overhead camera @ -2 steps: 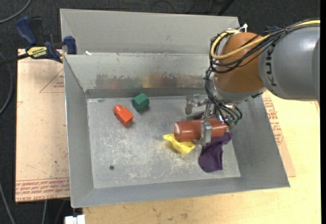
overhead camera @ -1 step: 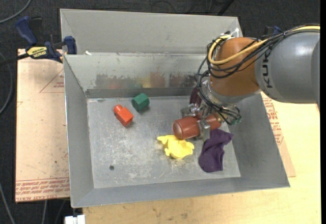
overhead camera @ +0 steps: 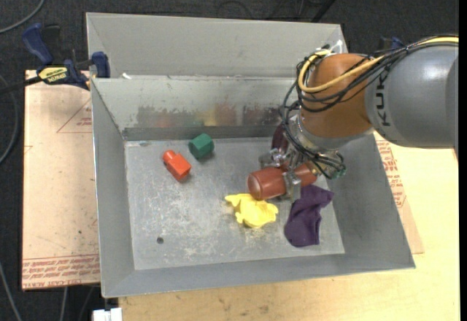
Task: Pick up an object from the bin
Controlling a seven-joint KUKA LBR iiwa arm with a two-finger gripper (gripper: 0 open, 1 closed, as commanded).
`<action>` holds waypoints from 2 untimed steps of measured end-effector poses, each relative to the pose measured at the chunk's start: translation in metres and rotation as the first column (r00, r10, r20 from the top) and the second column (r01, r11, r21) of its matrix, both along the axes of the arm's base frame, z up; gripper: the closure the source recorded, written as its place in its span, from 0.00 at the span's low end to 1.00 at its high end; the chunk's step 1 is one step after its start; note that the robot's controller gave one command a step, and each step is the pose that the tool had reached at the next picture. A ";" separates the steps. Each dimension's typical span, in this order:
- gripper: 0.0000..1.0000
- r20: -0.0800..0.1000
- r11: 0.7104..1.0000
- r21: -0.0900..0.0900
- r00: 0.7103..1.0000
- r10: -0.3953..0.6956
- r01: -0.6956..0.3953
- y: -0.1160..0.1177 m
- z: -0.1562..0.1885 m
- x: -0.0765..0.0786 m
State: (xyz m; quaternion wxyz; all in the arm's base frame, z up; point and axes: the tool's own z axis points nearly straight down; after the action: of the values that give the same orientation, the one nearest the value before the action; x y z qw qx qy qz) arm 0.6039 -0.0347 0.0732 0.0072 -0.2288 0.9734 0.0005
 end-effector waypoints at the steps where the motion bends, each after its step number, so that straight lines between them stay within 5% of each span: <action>1: 1.00 0.000 1.000 0.000 1.000 0.000 0.000 0.000 0.002 0.000; 2: 1.00 -0.002 1.000 0.000 1.000 -0.001 0.001 0.000 0.009 -0.001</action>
Offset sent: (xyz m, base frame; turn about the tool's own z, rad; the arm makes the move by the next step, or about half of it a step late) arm -0.0002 -0.0001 0.0269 0.0000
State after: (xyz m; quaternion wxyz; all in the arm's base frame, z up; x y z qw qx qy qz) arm 0.6029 -0.0344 0.0820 0.0065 -0.2285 0.9735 0.0008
